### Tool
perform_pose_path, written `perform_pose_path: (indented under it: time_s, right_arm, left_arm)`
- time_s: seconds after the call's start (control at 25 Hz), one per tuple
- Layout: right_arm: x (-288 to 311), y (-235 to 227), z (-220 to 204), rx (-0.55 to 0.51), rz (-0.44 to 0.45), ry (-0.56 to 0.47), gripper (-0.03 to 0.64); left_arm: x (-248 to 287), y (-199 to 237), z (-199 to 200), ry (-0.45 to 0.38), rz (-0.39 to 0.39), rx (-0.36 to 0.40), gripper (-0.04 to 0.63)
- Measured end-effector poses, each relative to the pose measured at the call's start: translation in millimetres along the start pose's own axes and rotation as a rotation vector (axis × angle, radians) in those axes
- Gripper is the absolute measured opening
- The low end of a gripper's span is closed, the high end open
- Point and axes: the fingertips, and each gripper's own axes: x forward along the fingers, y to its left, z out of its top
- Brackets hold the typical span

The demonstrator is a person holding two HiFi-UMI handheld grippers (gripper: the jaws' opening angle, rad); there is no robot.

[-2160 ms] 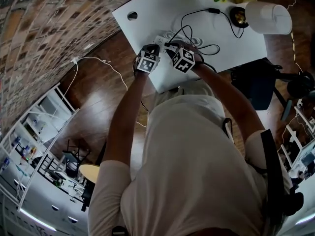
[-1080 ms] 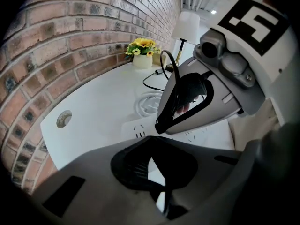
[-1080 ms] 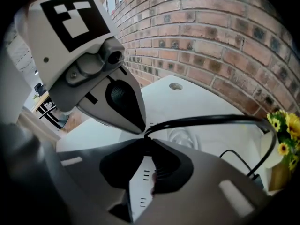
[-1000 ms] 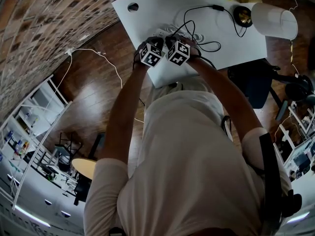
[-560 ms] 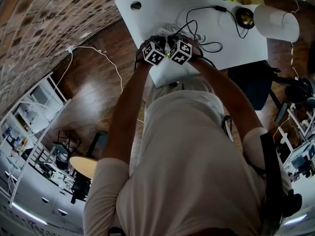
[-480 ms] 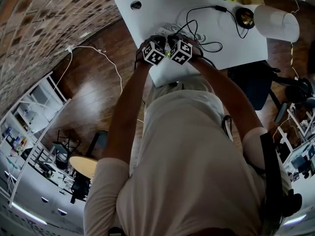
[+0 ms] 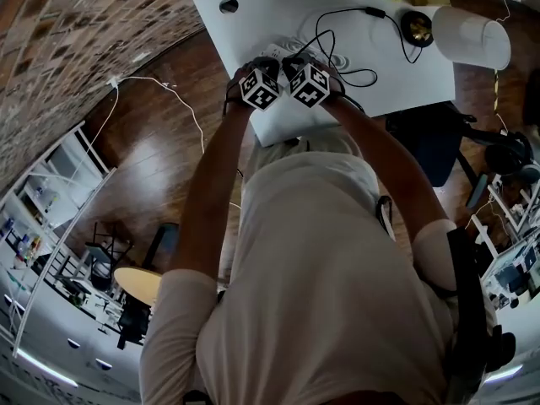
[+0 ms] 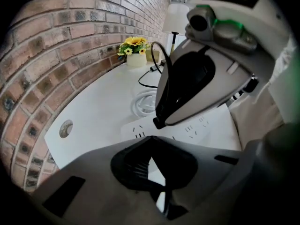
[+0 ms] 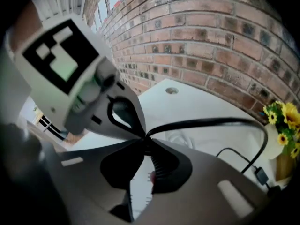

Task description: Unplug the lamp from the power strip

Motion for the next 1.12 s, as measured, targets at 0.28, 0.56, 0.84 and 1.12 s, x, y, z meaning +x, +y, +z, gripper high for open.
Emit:
perform_pose_path:
  time_s: [0.28, 0.56, 0.84, 1.12]
  right_arm:
    - [-27.5, 12.5, 35.7, 0.014, 0.004, -0.034, 0.044]
    - [-42.9, 0.3, 5.9, 0.094, 0.001, -0.005, 0.046]
    - [-50.7, 22.3, -32.5, 0.177, 0.144, 0.104, 0.051]
    - [-43.2, 55.8, -59.7, 0.163, 0.178, 0.254, 0.052]
  left_arm:
    - [0.4, -0.3, -3.5, 0.010, 0.017, 0.001, 0.005]
    - [-3.2, -0.4, -1.0, -0.023, 0.010, -0.079, 0.003]
    - [-34.5, 1.5, 13.8, -0.182, 0.022, -0.228, 0.003]
    - [-63.6, -16.1, -3.3, -0.232, 0.024, -0.332, 0.003]
